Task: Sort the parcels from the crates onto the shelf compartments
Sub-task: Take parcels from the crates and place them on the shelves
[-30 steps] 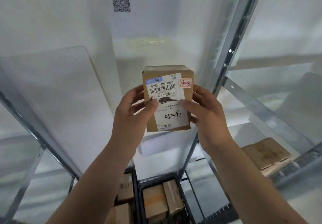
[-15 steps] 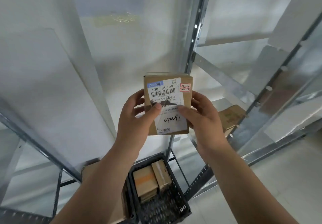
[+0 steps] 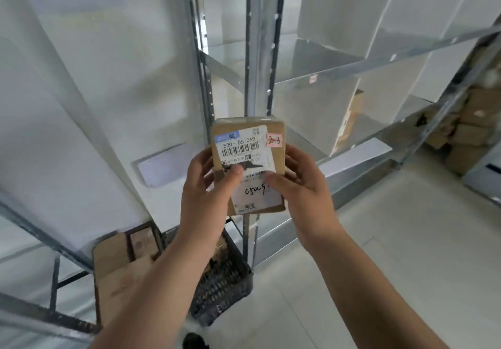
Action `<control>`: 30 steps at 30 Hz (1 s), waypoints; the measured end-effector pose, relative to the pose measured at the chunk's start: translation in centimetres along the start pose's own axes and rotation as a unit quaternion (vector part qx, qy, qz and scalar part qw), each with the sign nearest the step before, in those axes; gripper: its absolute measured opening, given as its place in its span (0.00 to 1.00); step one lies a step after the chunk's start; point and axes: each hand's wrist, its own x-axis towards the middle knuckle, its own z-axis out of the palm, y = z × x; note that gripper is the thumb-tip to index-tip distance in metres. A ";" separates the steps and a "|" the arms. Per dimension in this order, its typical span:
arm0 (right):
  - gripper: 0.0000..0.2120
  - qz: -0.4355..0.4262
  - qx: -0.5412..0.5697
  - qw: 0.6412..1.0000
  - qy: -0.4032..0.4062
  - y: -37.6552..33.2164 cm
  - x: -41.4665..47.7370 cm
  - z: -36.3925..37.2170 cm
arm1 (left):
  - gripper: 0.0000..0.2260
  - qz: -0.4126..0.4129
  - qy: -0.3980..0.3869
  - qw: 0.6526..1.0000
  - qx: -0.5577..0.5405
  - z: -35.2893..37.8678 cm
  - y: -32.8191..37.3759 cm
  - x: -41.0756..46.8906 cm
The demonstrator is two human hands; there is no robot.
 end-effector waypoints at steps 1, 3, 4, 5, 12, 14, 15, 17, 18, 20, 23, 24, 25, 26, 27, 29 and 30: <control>0.23 0.006 -0.001 1.000 0.016 -0.5 -1.3 -1.9 | 0.20 -0.004 -0.014 1.000 -0.002 1.5 -0.2 -1.3; 0.23 0.008 0.001 0.999 0.050 -1.6 -3.7 -5.5 | 0.18 -0.009 -0.047 0.999 -0.010 4.6 -0.4 -3.5; 0.24 0.006 0.002 0.998 0.067 -2.3 -4.7 -7.2 | 0.18 -0.009 -0.069 0.997 -0.012 6.2 -0.3 -4.4; 0.24 0.003 0.006 0.996 0.084 -2.8 -5.7 -8.9 | 0.18 -0.008 -0.092 0.996 -0.008 7.7 -0.3 -5.3; 0.23 -0.023 0.033 0.977 0.210 -5.5 -11.4 -18.3 | 0.19 -0.004 -0.222 0.975 -0.008 17.4 0.1 -10.3; 0.24 -0.030 0.036 0.968 0.245 -5.7 -12.3 -20.3 | 0.18 -0.012 -0.251 0.968 -0.024 19.5 0.2 -11.2; 0.24 -0.034 0.039 0.964 0.262 -5.8 -12.7 -21.2 | 0.18 -0.014 -0.265 0.964 -0.026 20.5 0.0 -11.5; 0.24 -0.036 0.041 0.956 0.289 -5.9 -13.2 -22.7 | 0.17 -0.018 -0.291 0.956 -0.024 22.3 -0.2 -11.9; 0.24 -0.037 0.039 0.953 0.299 -6.0 -13.3 -23.4 | 0.17 -0.022 -0.303 0.952 -0.025 23.2 -0.4 -12.0; 0.24 -0.039 0.034 0.947 0.317 -6.2 -13.4 -24.8 | 0.17 -0.025 -0.329 0.944 -0.027 25.1 -0.7 -11.9; 0.23 -0.040 0.036 0.938 0.342 -6.4 -13.0 -26.9 | 0.17 -0.021 -0.365 0.930 -0.022 27.9 -1.1 -11.2; 0.23 -0.040 0.031 0.936 0.349 -6.5 -12.6 -27.5 | 0.17 -0.018 -0.375 0.927 -0.023 28.9 -1.3 -10.8; 0.23 -0.041 0.024 0.934 0.354 -6.6 -12.2 -28.2 | 0.17 -0.016 -0.383 0.923 -0.023 29.9 -1.5 -10.3; 0.23 -0.042 0.017 0.931 0.361 -6.7 -11.6 -28.8 | 0.18 -0.018 -0.392 0.919 -0.025 30.8 -1.7 -9.8; 0.23 -0.042 0.013 0.929 0.368 -6.8 -11.0 -29.4 | 0.17 -0.022 -0.399 0.916 -0.029 31.8 -1.9 -9.3; 0.23 -0.041 0.006 0.921 0.387 -6.8 -9.6 -30.7 | 0.17 -0.032 -0.412 0.909 -0.043 33.7 -2.3 -8.2; 0.23 -0.040 0.001 0.917 0.397 -6.8 -8.9 -31.3 | 0.16 -0.036 -0.419 0.906 -0.049 34.6 -2.6 -7.6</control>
